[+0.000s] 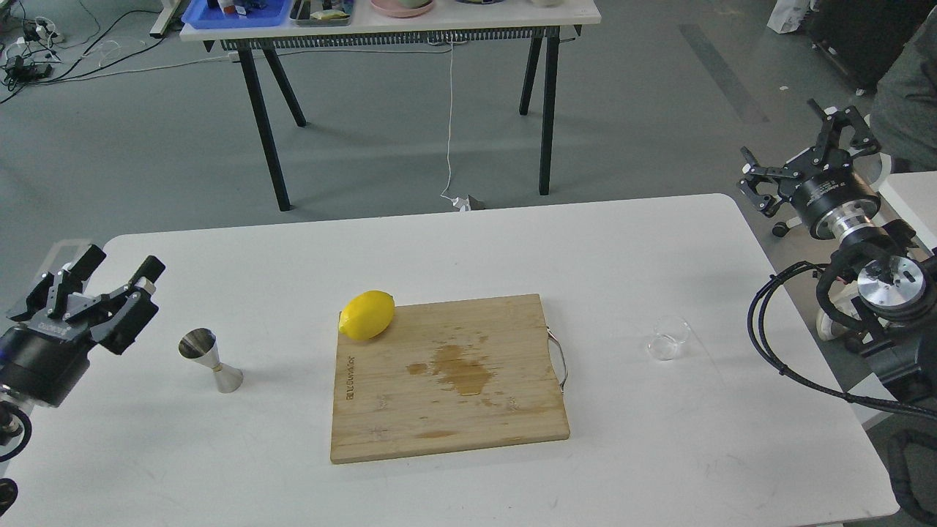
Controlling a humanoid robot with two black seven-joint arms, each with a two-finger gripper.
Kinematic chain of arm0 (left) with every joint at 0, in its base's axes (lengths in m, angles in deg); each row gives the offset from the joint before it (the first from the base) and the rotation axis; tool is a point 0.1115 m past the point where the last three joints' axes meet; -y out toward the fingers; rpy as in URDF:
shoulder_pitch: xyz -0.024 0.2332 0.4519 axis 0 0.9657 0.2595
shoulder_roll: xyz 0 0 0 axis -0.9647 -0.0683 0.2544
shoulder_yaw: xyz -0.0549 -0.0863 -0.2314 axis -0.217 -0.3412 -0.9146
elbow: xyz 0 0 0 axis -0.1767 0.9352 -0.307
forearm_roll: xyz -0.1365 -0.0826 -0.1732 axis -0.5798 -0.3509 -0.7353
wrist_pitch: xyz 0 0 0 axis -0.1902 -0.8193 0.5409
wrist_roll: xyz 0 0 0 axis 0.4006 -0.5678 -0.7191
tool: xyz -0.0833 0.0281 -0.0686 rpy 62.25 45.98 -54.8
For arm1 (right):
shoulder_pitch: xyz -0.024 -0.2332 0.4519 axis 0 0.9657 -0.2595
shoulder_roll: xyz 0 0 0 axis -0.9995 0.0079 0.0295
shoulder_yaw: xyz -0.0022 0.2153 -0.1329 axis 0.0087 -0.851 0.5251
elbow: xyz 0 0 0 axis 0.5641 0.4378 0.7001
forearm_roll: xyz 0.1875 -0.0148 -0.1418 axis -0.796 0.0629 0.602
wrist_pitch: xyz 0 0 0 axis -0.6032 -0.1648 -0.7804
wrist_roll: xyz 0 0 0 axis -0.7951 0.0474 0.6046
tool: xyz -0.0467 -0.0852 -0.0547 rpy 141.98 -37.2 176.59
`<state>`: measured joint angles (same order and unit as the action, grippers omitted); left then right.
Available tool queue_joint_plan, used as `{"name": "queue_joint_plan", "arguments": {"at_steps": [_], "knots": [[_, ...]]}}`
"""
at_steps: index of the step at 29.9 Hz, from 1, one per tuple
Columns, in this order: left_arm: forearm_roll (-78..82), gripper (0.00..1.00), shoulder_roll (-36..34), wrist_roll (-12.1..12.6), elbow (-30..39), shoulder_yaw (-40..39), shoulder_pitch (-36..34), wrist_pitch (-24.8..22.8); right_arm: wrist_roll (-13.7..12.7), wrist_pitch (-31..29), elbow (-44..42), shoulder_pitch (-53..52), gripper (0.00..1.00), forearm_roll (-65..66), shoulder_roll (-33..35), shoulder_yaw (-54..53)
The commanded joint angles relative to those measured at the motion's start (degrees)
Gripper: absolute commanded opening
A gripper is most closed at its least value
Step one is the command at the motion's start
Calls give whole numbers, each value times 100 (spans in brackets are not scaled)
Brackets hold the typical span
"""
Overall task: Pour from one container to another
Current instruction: 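Lower the left gripper toward the metal jigger on the table, then close the left gripper around the metal jigger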
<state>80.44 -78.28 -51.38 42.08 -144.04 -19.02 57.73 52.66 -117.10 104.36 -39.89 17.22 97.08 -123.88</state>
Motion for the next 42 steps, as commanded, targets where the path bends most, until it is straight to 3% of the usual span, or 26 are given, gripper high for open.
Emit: {"name": "queue_joint_plan", "arguments": {"at_steps": [1,8,13,22,42], "knots": [[156,99,16,1,-136,-102,357,-1,-1,0,-8,0,98,0,1,1],[165,98,130,1,-356,-111,911,-1,-1,0,-8,26,98,0,36,-8],[603,98,806,1,-583,-137,955,-1,-1,0,-8,35,98,0,36,1],[955,98,1501,1,-1331,-128,560,-1,-1,0,1,96,98,0,54,-8],[1035,98,1932,1,-2157,91,-143,-1,8,0,9,96,98,-8,80,-17]]}}
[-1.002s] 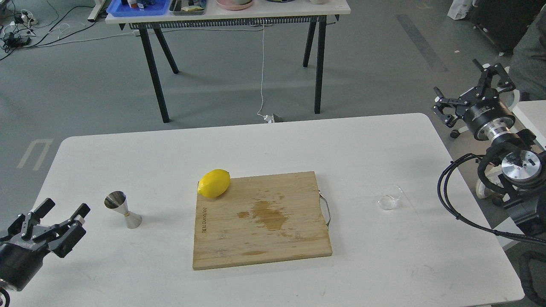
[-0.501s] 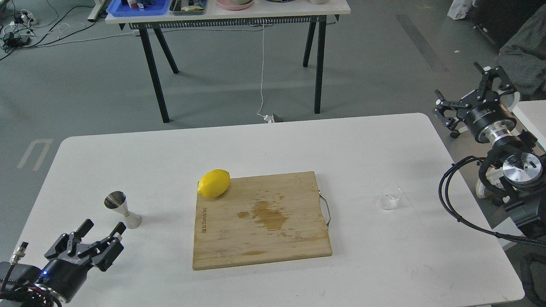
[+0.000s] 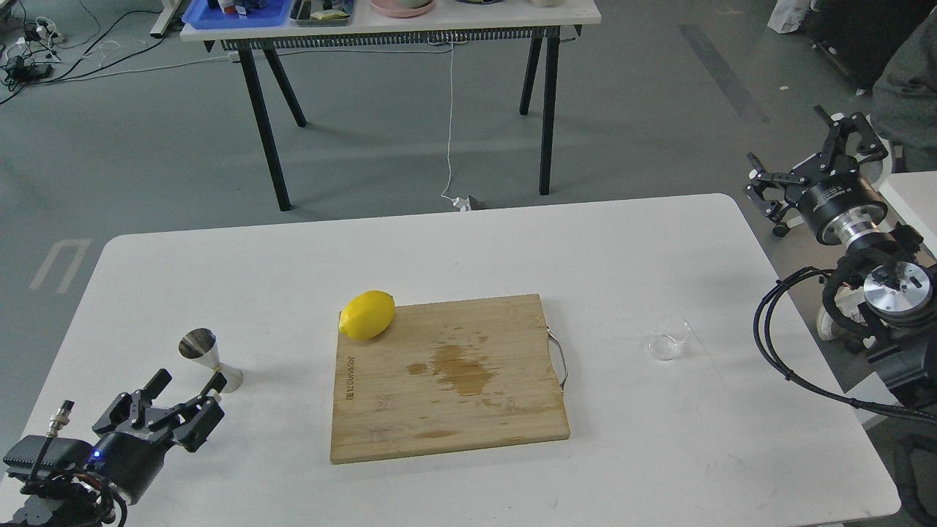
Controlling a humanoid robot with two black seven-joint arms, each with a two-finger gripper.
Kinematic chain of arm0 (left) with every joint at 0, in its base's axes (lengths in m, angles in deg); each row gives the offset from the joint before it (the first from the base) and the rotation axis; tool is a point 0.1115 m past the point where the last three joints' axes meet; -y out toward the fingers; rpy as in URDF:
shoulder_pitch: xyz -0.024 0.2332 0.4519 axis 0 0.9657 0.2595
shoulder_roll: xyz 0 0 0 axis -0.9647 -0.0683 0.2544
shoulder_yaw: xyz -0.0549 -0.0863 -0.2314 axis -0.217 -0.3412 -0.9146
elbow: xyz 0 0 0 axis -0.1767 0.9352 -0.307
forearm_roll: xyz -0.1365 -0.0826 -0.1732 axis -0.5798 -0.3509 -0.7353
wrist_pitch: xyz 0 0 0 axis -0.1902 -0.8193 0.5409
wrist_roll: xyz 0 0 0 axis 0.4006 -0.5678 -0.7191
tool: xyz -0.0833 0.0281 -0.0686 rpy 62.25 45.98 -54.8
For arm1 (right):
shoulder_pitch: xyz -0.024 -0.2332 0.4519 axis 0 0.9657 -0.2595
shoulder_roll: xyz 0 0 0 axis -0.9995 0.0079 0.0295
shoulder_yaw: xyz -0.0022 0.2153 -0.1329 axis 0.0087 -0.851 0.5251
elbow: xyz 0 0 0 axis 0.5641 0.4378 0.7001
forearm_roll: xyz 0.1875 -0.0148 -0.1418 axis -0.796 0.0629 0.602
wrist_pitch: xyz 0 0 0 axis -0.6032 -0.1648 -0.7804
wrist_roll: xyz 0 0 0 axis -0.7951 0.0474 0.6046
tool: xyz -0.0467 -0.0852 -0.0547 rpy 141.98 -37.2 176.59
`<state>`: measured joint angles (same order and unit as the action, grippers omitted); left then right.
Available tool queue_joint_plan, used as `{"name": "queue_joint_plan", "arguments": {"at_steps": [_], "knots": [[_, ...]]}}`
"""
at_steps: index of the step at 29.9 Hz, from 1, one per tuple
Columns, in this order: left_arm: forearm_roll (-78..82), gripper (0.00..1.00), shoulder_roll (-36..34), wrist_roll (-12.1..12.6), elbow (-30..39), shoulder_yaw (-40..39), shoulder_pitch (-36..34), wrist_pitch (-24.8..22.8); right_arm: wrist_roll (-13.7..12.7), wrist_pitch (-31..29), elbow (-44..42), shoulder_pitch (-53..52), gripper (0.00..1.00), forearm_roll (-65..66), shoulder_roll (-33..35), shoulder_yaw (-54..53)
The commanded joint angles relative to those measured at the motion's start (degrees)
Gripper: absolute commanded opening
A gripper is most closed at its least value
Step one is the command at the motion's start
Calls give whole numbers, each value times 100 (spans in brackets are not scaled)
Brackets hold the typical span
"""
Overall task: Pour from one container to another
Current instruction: 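Close the left gripper around the metal jigger, then lift the jigger with the left gripper and carry it over the cutting board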
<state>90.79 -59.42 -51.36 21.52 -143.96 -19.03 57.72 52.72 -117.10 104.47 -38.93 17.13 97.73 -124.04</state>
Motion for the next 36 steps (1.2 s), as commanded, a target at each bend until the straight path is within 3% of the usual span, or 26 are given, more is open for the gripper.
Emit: {"name": "queue_joint_plan", "arguments": {"at_steps": [1,19,26,28,31,33,36], "knots": [[0,98,54,-1,-162,118,-195,0,1,0,-1,0,98,0,23,-1],[-9,96,652,-1,-1129,549,-977,0,1,0,8,-9,98,0,59,-71],[0,87,898,-1,-1683,690,-1373,0,1,0,17,-9,98,0,111,-97],[-9,75,924,-1,-1788,760,-1444,0,1,0,17,0,98,0,129,-106],[-35,43,959,-1,-2034,883,-1549,0,1,0,17,0,98,0,138,-106],[-53,27,977,-1,-2105,892,-1602,0,1,0,17,0,98,0,138,-106],[-53,15,951,-1,-2105,892,-1611,0,1,0,17,0,98,0,138,-97]]}}
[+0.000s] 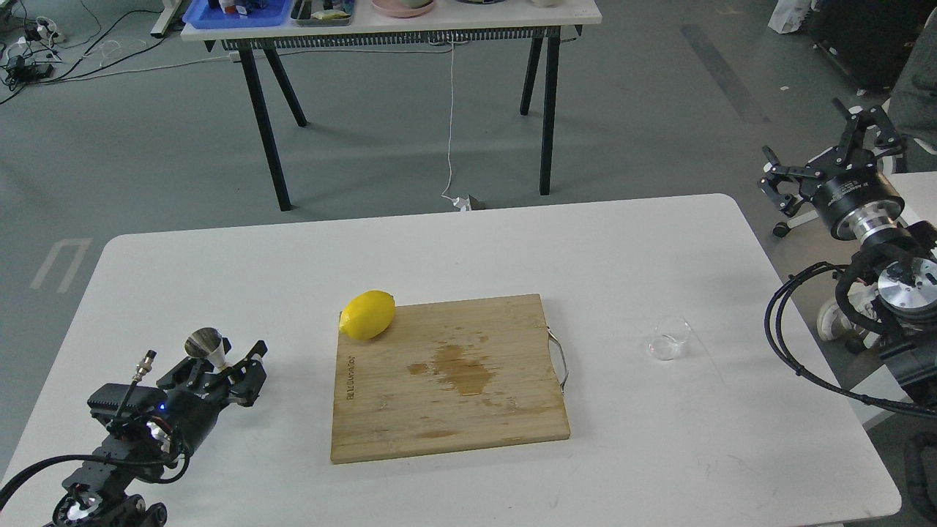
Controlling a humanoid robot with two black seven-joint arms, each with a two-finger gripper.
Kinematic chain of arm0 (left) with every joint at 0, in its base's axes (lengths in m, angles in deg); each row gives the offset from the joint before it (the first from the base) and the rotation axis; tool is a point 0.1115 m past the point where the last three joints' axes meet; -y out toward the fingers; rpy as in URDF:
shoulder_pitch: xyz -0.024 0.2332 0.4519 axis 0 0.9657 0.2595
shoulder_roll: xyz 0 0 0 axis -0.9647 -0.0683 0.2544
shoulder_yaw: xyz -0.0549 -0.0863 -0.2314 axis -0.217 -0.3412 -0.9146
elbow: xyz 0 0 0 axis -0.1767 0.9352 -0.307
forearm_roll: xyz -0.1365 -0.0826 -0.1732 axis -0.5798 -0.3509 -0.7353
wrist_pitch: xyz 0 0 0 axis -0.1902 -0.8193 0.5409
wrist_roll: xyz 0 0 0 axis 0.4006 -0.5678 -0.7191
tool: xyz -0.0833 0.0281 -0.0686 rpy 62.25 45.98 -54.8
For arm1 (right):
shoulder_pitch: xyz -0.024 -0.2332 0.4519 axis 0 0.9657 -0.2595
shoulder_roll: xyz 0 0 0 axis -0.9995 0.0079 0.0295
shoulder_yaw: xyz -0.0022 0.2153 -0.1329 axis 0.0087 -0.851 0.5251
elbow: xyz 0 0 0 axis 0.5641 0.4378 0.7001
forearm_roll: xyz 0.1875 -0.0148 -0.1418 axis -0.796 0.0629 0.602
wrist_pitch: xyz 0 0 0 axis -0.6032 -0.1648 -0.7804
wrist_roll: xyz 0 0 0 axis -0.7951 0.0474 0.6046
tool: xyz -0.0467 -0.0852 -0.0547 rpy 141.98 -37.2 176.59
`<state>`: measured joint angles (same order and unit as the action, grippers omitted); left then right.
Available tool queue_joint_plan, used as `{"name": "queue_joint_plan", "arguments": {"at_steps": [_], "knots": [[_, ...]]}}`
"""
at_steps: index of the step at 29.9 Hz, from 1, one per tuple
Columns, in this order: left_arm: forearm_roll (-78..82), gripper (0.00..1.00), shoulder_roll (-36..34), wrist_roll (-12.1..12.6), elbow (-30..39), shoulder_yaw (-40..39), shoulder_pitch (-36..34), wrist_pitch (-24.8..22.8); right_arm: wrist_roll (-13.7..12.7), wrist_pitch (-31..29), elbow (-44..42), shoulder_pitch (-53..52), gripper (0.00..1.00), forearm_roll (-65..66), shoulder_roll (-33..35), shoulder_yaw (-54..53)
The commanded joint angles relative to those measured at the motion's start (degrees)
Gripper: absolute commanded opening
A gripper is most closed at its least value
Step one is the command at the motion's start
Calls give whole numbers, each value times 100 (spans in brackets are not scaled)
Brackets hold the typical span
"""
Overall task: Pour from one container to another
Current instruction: 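Lift the jigger with the left gripper and carry it over the cutting board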
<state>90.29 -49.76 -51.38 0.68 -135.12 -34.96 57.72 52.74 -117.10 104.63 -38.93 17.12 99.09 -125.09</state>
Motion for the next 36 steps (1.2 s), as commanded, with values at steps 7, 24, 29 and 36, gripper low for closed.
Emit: {"name": "queue_joint_plan", "arguments": {"at_steps": [7,24,29,36], "knots": [[-3,7,-68,1,57,43,-52,0,0,0,0,9,98,1,2,8],[-4,7,-194,1,2254,349,-1757,0,0,0,-70,-53,98,18,-7,-1],[382,8,835,1,2228,939,-1837,0,0,0,-79,-61,98,18,-7,8],[869,7,1523,1,1825,1018,-1714,0,0,0,-79,-53,98,18,-7,8]]}}
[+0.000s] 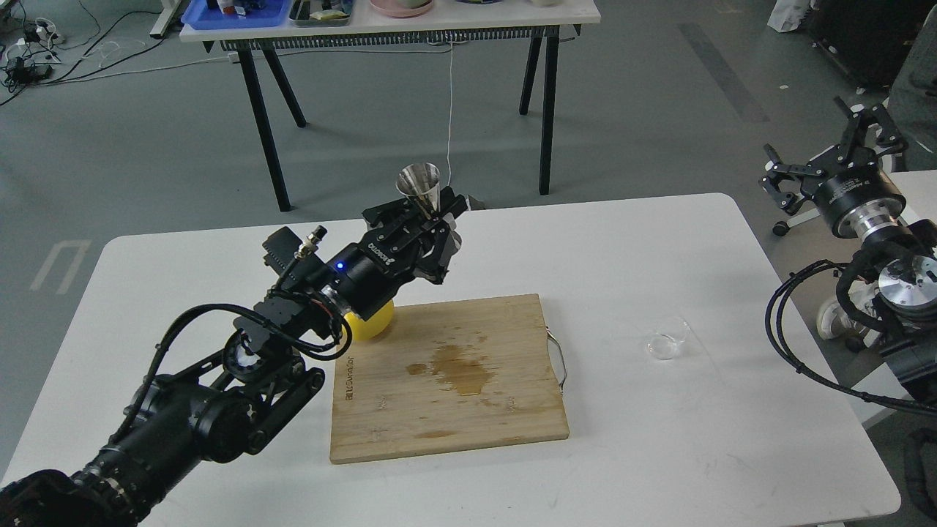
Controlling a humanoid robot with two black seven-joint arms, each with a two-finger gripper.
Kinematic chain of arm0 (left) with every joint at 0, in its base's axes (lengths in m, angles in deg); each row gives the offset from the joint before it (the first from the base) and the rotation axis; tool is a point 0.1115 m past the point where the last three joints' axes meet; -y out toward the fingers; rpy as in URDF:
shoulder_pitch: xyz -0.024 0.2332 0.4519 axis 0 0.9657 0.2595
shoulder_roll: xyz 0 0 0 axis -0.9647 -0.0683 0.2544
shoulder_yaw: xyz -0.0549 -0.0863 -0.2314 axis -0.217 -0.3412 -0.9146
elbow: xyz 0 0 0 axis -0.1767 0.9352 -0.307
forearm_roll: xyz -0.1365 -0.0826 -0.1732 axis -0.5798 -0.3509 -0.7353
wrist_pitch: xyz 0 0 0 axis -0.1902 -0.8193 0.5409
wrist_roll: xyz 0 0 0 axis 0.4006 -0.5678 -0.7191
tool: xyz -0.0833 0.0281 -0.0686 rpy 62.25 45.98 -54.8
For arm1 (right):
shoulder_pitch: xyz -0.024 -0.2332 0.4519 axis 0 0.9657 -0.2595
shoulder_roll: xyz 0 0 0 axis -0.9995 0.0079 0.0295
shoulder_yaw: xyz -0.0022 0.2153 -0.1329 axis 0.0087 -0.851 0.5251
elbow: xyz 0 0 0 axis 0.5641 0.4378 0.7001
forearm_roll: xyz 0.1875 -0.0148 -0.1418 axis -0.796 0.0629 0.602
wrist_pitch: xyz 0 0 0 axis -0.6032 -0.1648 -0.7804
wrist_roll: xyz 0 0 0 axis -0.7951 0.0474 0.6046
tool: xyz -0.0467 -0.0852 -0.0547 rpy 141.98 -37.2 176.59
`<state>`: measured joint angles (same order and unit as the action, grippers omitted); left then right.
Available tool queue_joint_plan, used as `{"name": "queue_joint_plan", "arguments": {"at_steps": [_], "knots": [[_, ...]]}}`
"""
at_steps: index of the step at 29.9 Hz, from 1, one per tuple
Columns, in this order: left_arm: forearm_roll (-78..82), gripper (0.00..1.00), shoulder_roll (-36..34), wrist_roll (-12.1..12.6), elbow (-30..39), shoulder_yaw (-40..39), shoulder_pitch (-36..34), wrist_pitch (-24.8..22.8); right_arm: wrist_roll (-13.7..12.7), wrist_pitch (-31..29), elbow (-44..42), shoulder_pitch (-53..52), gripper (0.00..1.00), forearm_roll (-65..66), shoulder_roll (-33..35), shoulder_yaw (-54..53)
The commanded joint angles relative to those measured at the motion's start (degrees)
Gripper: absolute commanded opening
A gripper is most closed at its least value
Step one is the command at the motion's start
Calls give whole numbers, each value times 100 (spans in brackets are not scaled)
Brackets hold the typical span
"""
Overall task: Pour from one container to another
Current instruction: 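Lift the jigger with the left gripper and carry it over the cutting board, then lower the jigger onto the cutting board beside the lemon and release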
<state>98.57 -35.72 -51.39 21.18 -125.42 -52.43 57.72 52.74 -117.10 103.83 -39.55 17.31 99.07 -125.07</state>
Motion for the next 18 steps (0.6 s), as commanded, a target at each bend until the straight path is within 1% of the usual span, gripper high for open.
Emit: {"name": "queue_joint_plan", "arguments": {"at_steps": [1,4,9,18], "knots": [[41,7,119,2,-356,109,68,0,0,0,1,10,98,0,-5,14],[41,7,119,2,-822,285,77,0,0,0,9,10,98,0,-5,14],[41,8,119,2,-1210,461,270,0,-9,0,10,1,98,0,-5,6],[41,9,119,2,-1263,778,622,0,0,0,9,1,98,0,-5,6]]}}
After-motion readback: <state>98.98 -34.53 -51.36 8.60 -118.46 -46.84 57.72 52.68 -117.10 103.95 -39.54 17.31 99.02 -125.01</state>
